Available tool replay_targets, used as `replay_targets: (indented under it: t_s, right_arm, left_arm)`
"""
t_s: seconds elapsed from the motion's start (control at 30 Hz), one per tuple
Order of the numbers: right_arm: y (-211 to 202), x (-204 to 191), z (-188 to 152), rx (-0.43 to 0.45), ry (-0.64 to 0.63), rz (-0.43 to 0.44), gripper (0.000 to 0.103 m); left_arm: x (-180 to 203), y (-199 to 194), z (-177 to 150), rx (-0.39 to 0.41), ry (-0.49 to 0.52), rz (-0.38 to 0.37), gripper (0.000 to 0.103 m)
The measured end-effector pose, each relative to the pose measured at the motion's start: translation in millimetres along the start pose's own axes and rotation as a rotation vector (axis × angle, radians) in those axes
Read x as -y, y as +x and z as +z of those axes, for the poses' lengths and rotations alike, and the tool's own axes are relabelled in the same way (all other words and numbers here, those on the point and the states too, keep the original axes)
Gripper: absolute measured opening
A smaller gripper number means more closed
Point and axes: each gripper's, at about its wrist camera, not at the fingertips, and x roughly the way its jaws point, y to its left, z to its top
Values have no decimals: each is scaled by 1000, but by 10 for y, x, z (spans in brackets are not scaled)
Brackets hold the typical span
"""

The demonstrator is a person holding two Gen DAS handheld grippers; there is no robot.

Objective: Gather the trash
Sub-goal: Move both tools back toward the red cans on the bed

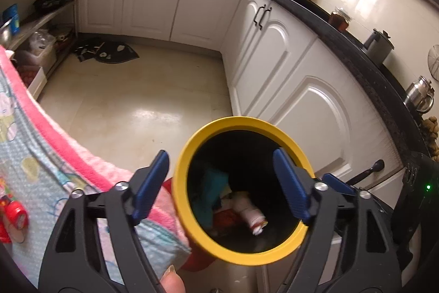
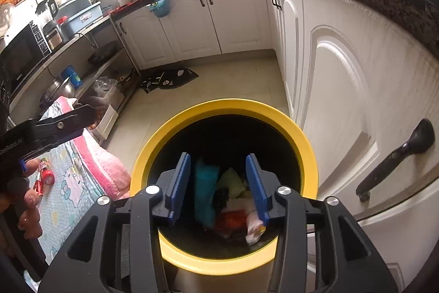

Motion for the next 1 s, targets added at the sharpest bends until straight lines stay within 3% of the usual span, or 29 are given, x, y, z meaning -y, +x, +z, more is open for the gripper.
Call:
replay_targets:
  t_s: [0.17, 0.53, 1.0]
  right_arm:
    - [-65, -100, -43, 5, -8, 9, 52]
    - [-306, -744, 1, 55, -113, 108, 62]
    - [-411, -1773, 66, 78, -290, 268, 64]
  left_arm:
    - [-206, -224, -27, 37, -29, 39, 91]
    - [-777, -904, -103, 161, -109, 170, 92]
    - [-1478, -1627, -170, 277, -230, 292, 92]
